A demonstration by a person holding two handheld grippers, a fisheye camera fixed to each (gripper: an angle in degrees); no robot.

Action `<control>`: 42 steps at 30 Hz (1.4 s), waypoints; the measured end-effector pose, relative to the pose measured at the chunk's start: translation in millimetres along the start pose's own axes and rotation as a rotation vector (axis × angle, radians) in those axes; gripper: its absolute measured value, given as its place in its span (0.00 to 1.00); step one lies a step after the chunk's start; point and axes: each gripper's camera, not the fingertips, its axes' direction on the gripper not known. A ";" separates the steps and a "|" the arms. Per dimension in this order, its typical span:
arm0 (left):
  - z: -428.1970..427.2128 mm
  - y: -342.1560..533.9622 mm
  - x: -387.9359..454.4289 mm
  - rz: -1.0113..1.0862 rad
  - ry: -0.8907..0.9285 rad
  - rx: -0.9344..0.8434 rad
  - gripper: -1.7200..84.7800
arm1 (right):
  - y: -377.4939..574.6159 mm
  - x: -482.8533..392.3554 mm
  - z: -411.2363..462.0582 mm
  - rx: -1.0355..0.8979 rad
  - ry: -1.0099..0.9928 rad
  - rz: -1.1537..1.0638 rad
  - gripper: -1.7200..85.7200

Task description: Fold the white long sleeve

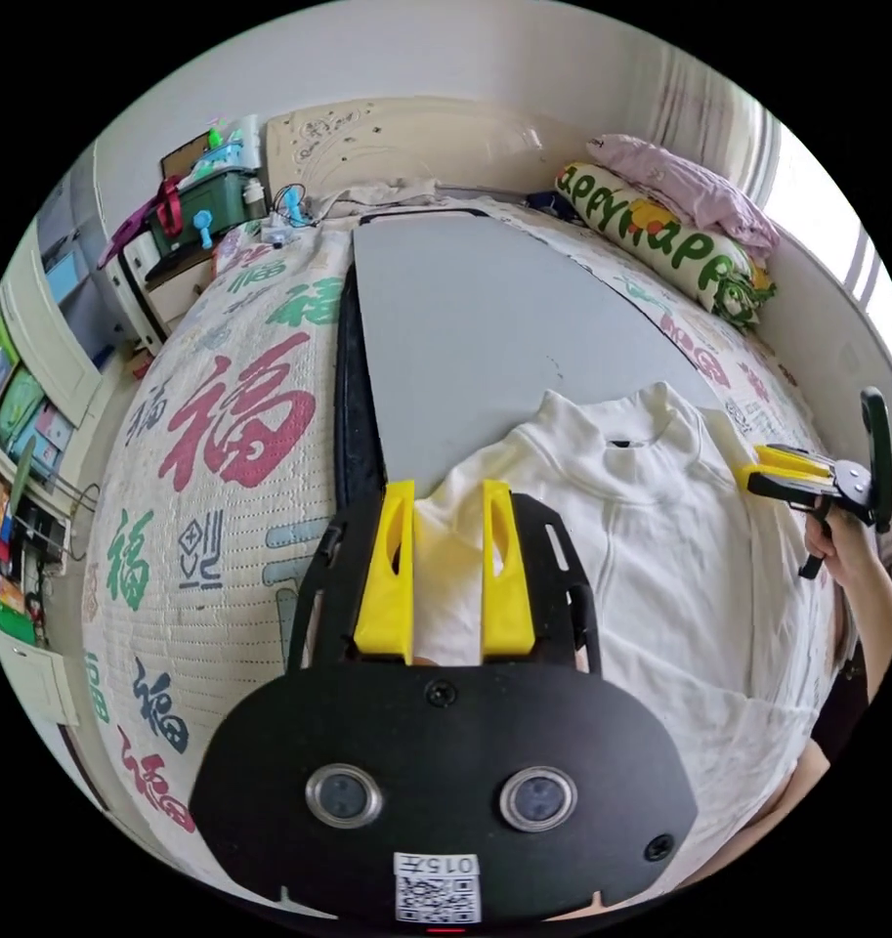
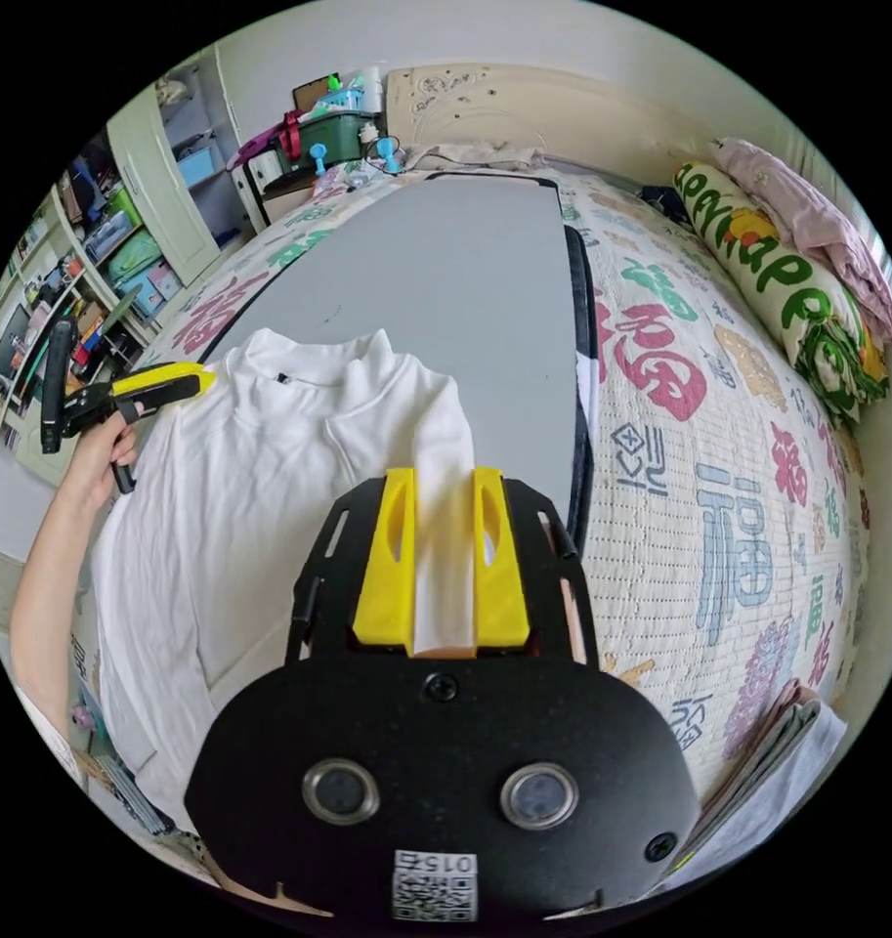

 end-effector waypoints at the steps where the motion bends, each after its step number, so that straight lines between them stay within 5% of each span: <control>1: -1.7 1.1 1.3 0.004 0.001 -0.001 0.11 | -0.4 1.9 0.7 -0.003 0.010 -0.002 0.10; 7: -29.3 17.1 20.4 0.075 -0.042 0.012 0.04 | -3.1 32.4 -26.9 0.029 0.019 0.011 0.06; 13: -120.1 59.2 19.4 0.095 0.003 0.211 0.03 | 24.2 62.4 -117.8 0.169 -0.054 0.046 0.05; 23: -379.4 308.2 50.8 0.324 0.247 0.491 0.03 | 200.5 72.1 -352.5 0.235 -0.217 -0.188 0.04; 32: -419.9 562.5 94.5 0.272 0.415 0.253 0.02 | 399.8 46.6 -439.7 0.045 -0.260 -0.467 0.09; 42: -520.3 594.3 115.8 0.357 0.445 0.328 0.02 | 387.1 83.7 -569.5 0.098 -0.251 -0.361 0.11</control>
